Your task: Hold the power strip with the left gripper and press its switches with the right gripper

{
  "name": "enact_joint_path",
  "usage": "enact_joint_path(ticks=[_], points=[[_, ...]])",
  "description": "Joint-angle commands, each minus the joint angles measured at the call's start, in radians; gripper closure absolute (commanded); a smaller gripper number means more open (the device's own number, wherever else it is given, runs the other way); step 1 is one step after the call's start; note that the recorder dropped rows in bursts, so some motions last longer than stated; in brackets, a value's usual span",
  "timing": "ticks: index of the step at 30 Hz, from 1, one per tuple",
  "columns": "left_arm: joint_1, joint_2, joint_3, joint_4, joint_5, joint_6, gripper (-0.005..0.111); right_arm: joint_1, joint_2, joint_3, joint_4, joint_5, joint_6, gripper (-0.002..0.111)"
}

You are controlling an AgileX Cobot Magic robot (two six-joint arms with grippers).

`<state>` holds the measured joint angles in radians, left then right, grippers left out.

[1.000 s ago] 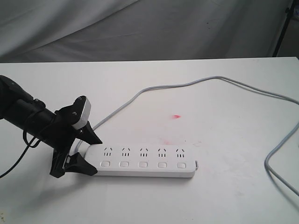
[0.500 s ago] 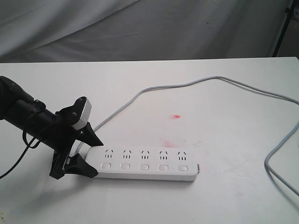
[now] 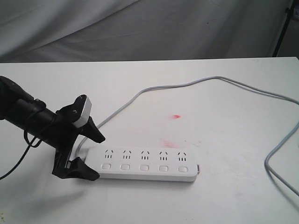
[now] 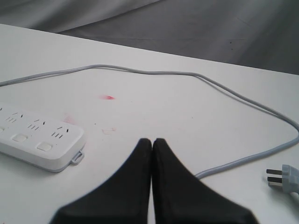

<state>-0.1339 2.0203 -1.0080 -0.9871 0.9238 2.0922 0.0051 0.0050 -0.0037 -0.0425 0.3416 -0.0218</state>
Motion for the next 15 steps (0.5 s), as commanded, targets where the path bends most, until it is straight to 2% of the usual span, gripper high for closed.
enact_joint_path(ticks=[1,5,8,9,15], points=[[-0.006,-0.011,0.002,-0.021,0.014,-0.005,0.002,-0.005,-0.005,0.004,0.002,-0.002,-0.001,0.108],[-0.006,-0.041,0.002,-0.021,0.014,-0.022,0.003,-0.005,-0.005,0.004,0.002,-0.002,-0.001,0.108],[-0.006,-0.077,0.002,-0.021,0.016,-0.025,0.012,-0.005,-0.005,0.004,0.002,-0.002,-0.001,0.108],[-0.006,-0.089,0.002,-0.021,0.016,-0.025,0.017,-0.005,-0.005,0.004,0.002,-0.002,-0.001,0.108],[-0.006,-0.195,0.002,-0.021,0.018,-0.029,0.071,-0.005,-0.005,0.004,0.002,-0.002,-0.001,0.108]])
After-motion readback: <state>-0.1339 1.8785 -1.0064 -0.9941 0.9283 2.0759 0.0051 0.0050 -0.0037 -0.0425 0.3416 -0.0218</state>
